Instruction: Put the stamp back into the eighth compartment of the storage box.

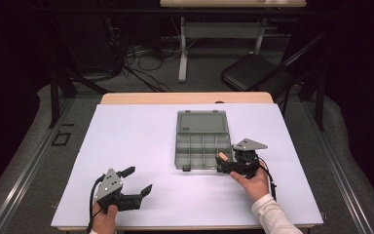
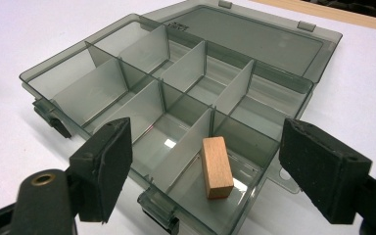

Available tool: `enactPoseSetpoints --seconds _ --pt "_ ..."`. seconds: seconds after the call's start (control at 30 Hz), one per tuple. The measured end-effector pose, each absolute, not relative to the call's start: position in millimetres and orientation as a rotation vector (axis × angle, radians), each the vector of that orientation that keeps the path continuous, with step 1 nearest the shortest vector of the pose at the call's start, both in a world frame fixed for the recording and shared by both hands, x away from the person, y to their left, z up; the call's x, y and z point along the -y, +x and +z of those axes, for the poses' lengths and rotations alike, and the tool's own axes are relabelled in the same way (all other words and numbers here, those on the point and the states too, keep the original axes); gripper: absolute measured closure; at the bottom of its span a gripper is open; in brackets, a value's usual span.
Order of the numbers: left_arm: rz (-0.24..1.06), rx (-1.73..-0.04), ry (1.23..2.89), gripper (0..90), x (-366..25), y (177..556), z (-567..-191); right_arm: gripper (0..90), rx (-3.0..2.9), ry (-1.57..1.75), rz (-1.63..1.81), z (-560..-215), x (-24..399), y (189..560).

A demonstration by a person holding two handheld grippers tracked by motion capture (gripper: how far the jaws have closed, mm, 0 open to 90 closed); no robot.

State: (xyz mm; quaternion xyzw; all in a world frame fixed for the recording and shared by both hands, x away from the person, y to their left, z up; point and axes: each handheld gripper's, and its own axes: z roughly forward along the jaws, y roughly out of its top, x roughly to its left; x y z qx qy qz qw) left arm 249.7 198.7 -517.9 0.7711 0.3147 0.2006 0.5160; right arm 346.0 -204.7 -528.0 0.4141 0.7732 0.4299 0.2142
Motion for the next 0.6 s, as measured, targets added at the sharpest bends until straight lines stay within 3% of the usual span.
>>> enactPoseSetpoints --seconds 0.6 --pt "0.497 -0.757 1.847 16.2 -204 247 -516 18.9 -2.128 1.15 1.233 -496 220 323"
